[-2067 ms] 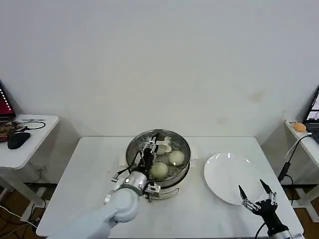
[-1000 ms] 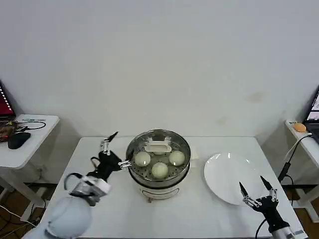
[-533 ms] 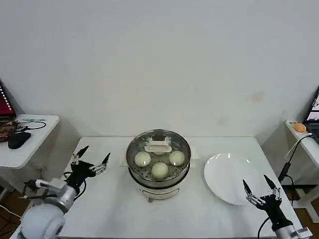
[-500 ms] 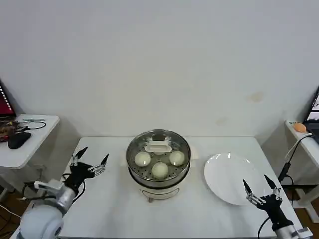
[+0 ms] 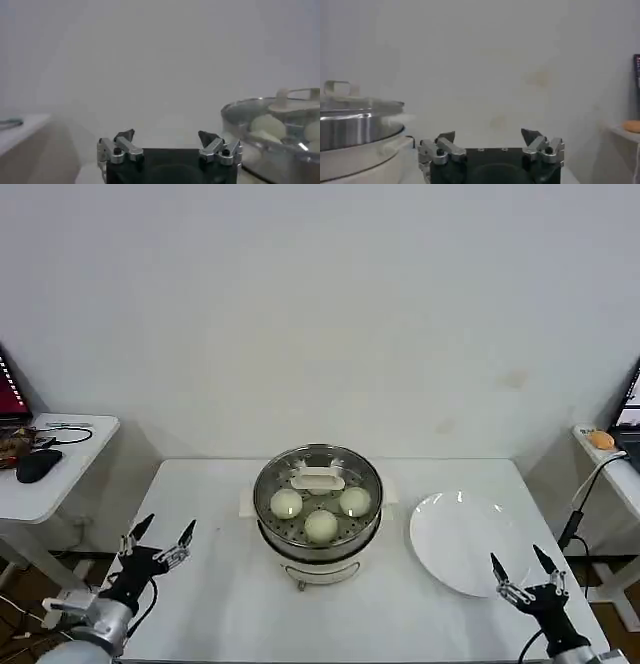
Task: Take steamed baozi put them in steamer then cover it.
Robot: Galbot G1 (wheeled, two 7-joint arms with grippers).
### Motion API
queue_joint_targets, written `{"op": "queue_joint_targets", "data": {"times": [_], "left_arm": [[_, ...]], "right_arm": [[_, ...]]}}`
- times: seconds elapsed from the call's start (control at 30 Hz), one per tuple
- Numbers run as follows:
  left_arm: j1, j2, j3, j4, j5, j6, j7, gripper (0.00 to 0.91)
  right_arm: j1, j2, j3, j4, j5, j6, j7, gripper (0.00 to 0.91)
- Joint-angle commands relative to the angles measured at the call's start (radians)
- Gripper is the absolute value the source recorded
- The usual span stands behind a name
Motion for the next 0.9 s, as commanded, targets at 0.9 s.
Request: {"op": "queue_joint_targets", "data": {"times": [0.9], "left_arm": [[0.057, -0.015, 0.161, 0.039, -0.042, -0.151, 0.015, 0.907]], "right_arm": [[-0.018, 0.019, 0.002, -0.008, 0.003, -0.026, 0.024, 0.907]]}}
